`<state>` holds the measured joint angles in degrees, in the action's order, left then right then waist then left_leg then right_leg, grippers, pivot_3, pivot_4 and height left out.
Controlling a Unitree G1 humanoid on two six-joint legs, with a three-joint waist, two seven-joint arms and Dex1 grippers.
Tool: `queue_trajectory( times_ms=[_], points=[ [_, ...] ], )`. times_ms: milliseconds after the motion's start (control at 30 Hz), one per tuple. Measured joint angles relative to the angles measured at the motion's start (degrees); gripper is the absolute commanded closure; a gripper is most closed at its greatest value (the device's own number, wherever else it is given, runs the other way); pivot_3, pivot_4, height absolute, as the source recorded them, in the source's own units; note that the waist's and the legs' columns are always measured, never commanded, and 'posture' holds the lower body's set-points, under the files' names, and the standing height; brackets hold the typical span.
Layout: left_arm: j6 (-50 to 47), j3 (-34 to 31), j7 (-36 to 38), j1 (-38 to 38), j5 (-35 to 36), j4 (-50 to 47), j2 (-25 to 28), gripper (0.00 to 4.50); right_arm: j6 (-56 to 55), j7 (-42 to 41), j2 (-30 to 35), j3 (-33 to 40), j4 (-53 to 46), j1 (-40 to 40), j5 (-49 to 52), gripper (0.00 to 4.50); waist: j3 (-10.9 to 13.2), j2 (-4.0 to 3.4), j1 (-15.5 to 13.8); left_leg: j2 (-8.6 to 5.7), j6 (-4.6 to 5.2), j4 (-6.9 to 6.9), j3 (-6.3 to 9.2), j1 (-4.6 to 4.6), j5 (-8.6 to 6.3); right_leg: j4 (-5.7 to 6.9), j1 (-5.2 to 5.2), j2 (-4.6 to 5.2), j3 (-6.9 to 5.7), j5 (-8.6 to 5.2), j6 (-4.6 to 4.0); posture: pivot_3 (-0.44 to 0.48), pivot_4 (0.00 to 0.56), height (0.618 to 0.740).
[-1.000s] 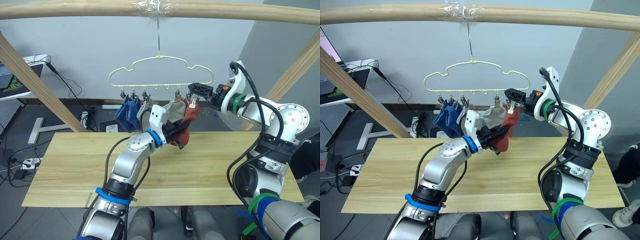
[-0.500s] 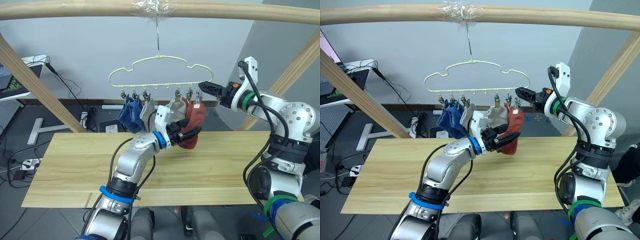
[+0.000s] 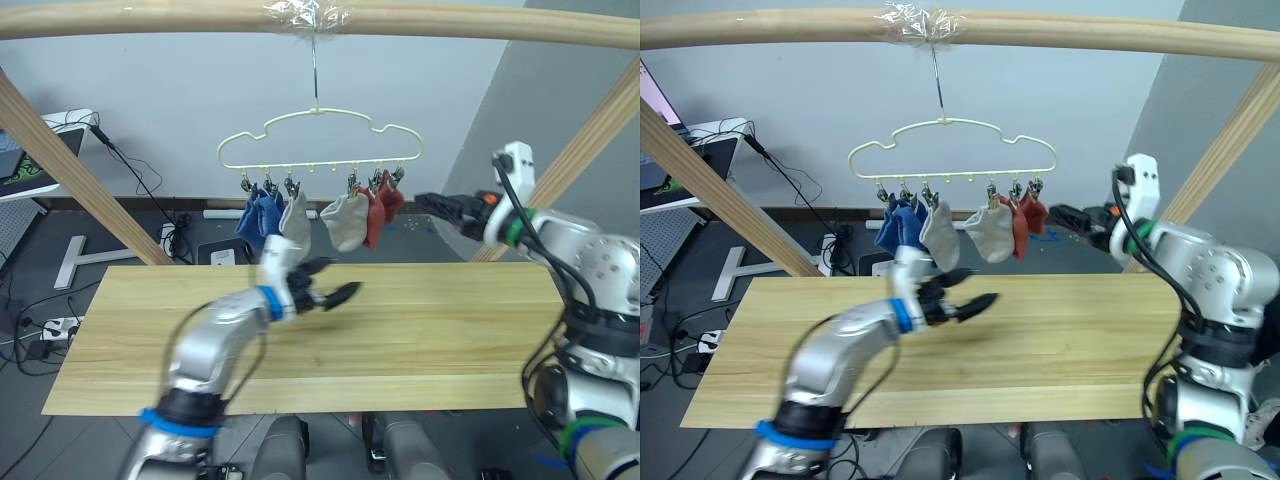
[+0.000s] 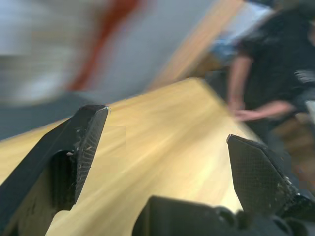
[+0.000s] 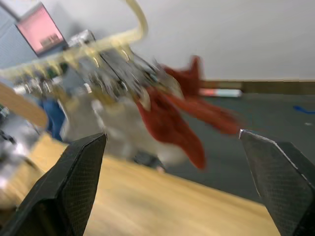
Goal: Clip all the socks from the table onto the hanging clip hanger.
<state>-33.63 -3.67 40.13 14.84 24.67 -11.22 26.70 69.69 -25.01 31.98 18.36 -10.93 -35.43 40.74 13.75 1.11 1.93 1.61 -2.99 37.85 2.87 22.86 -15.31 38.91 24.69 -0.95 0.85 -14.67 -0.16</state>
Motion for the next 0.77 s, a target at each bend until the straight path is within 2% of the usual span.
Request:
queue_trajectory(
  times_ms=[67, 167, 233, 300, 333, 467, 567, 767],
  points=[
    [-0.85, -4.65, -0.01, -0.45, 1.13, -0.98, 2.99, 0.03, -3.29, -3.99, 2.87, -1.80, -1.40, 2.69, -0.61, 0.00, 0.00, 0.00, -0.01, -0.02, 0.00, 0.03, -0.05, -0.02, 0.00, -0.02, -0.02, 0.01, 0.05, -0.01, 0.02, -0.007, 0.202, 0.740],
    [-1.31, -5.78, 0.75, -1.14, 2.45, -2.79, 4.91, 0.03, -10.04, -10.10, 6.41, -5.53, -3.47, 5.89, -2.23, 0.00, 0.00, 0.02, -0.08, -0.10, 0.02, 0.09, -0.13, 0.00, 0.02, -0.07, -0.05, 0.01, 0.11, -0.02, 0.04, 0.033, 0.190, 0.740],
    [-1.73, -8.22, 2.36, -5.03, 2.10, -2.67, 11.45, 0.03, -17.58, -17.21, 12.17, -8.29, -5.82, 12.91, -5.02, 0.00, -0.05, 0.16, -0.15, -0.04, 0.01, 0.04, -0.09, 0.01, 0.01, -0.15, -0.06, 0.01, 0.06, -0.06, 0.12, 0.047, 0.183, 0.740],
    [-1.26, -16.02, 4.11, -11.38, -0.29, 1.39, 20.74, 0.03, -25.04, -24.14, 17.32, -8.47, -4.46, 22.15, -8.35, 0.00, -0.04, 0.17, -0.17, 0.06, 0.00, -0.06, -0.09, -0.03, 0.00, -0.18, -0.02, 0.03, 0.05, -0.08, 0.11, 0.064, 0.171, 0.740],
    [-1.08, -18.63, 4.34, -12.02, -0.81, 2.63, 21.77, 0.03, -26.25, -25.26, 17.64, -8.46, -3.25, 23.47, -9.32, 0.00, -0.04, 0.13, -0.18, 0.07, 0.00, -0.05, -0.10, -0.04, 0.00, -0.15, -0.01, 0.05, 0.06, -0.09, 0.10, 0.068, 0.165, 0.740],
    [1.74, -25.64, 7.02, -15.94, 0.42, 5.31, 22.79, 0.03, -31.96, -27.73, 16.79, -7.13, -1.70, 22.47, -9.87, 0.00, -0.11, 0.01, -0.18, 0.06, -0.01, 0.03, -0.30, -0.17, 0.01, -0.05, -0.06, 0.12, 0.12, -0.08, 0.10, 0.071, 0.158, 0.740],
    [2.76, -26.04, 7.83, -17.77, 0.42, 6.85, 22.51, 0.03, -33.30, -27.48, 16.56, -5.34, -0.92, 20.72, -9.80, 0.00, -0.16, 0.10, -0.41, 0.06, 0.00, 0.10, -0.24, -0.16, 0.05, -0.03, -0.09, 0.14, 0.13, -0.01, 0.08, 0.082, 0.139, 0.740],
    [4.40, -25.75, 6.07, -16.18, 1.27, 6.24, 19.52, 0.03, -34.67, -27.61, 15.05, -6.20, -0.92, 19.99, -9.93, 0.00, -0.43, 0.43, -1.89, 0.07, -0.01, 0.08, -0.14, -0.13, 0.06, -0.05, -0.14, 0.14, 0.05, -0.01, 0.07, 0.083, 0.129, 0.740]
  ],
)
